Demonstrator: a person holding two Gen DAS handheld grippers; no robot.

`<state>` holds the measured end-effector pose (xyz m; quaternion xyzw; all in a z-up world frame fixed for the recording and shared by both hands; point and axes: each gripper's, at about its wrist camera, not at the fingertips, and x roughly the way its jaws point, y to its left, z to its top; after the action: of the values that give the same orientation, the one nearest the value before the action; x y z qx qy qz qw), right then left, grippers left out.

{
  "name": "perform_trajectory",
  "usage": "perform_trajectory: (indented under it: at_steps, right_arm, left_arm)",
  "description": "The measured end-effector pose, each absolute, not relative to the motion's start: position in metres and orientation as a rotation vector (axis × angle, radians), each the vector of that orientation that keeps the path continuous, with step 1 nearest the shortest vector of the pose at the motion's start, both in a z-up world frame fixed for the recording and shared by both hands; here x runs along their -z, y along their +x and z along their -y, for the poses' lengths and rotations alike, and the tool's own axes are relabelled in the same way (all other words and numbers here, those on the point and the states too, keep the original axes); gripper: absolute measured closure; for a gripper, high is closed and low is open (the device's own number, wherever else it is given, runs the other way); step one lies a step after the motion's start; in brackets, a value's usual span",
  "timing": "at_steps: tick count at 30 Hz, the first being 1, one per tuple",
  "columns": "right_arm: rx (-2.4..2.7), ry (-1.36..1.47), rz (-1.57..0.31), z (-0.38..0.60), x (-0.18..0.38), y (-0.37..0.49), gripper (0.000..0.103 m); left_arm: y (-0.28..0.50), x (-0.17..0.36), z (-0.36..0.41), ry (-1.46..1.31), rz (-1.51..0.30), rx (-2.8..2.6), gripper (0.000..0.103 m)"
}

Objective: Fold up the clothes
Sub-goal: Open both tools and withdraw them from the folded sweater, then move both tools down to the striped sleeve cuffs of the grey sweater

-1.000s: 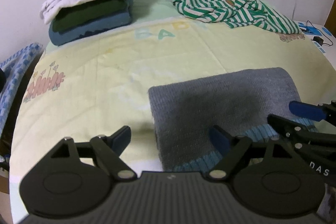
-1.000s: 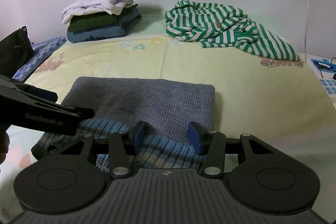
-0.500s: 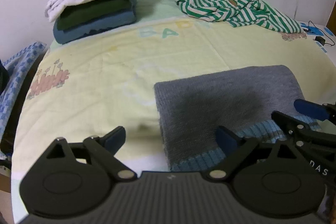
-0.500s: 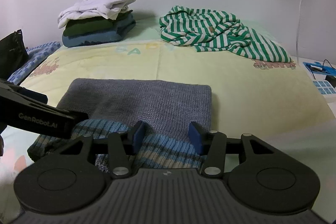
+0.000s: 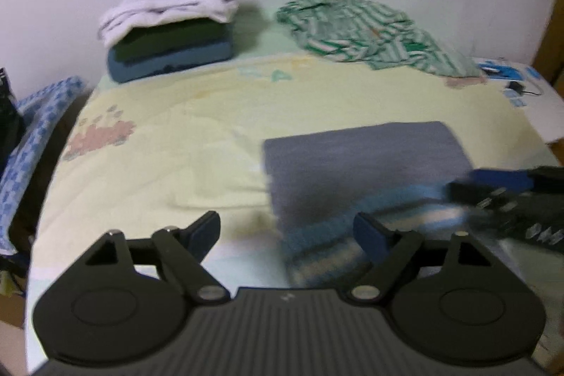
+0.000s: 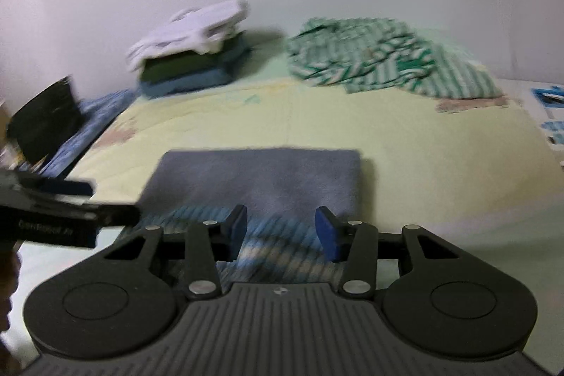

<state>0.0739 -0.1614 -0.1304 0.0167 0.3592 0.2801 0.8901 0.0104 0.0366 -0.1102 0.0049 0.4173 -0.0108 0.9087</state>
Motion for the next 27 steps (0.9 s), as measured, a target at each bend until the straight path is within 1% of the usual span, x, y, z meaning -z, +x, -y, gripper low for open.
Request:
perform_trajectory:
  at_steps: [1, 2, 4, 7, 12, 13, 15, 17, 18, 19, 20, 22, 24, 27]
  right_arm:
    - [-0.596, 0.011, -0.765, 0.161, 0.135, 0.073, 0.059]
    - [-0.593, -0.013, -0.777, 0.162, 0.139, 0.072, 0.059]
    - [-0.600, -0.024, -0.780, 0.167, 0.142, 0.071, 0.059]
    - [-0.622, -0.018, -0.786, 0.174, 0.140, 0.073, 0.058]
    - [-0.610, 0.012, -0.781, 0.186, 0.133, 0.075, 0.058]
    - [-0.602, 0.011, -0.782, 0.187, 0.133, 0.075, 0.058]
    - [-0.591, -0.001, -0.789, 0.192, 0.129, 0.076, 0.058]
    - [-0.597, 0.003, -0.790, 0.201, 0.124, 0.074, 0.054]
    - [-0.607, 0.012, -0.789, 0.207, 0.122, 0.071, 0.050]
    - [-0.616, 0.022, -0.790, 0.212, 0.121, 0.069, 0.050]
    - [-0.620, 0.029, -0.799, 0.216, 0.122, 0.067, 0.050]
    - [-0.623, 0.044, -0.824, 0.221, 0.126, 0.064, 0.050]
    - [-0.633, 0.054, -0.826, 0.222, 0.129, 0.063, 0.050]
    - [-0.650, 0.040, -0.839, 0.218, 0.134, 0.061, 0.050]
  left_arm:
    - [0.010, 0.113, -0.030, 0.018, -0.872, 0.033, 0.024]
    - [0.010, 0.118, -0.021, 0.035, -0.890, 0.034, 0.027]
    - [0.012, 0.127, -0.008, 0.057, -0.923, 0.019, 0.028]
    - [0.008, 0.130, -0.005, 0.046, -0.932, 0.004, 0.025]
    - [-0.003, 0.125, -0.009, 0.025, -0.919, -0.023, 0.024]
    - [-0.005, 0.123, -0.010, 0.021, -0.916, -0.029, 0.021]
    - [-0.010, 0.121, -0.012, 0.012, -0.911, -0.040, 0.023]
    - [-0.014, 0.119, -0.014, 0.004, -0.905, -0.050, 0.023]
    - [-0.016, 0.118, -0.015, 0.000, -0.903, -0.056, 0.021]
    - [-0.019, 0.117, -0.015, -0.005, -0.900, -0.061, 0.018]
    - [-0.021, 0.117, -0.015, -0.007, -0.900, -0.066, 0.017]
    - [-0.026, 0.122, -0.011, -0.006, -0.912, -0.073, 0.016]
    - [-0.026, 0.130, -0.009, 0.001, -0.932, -0.095, 0.017]
    - [-0.026, 0.142, -0.006, 0.011, -0.961, -0.128, 0.024]
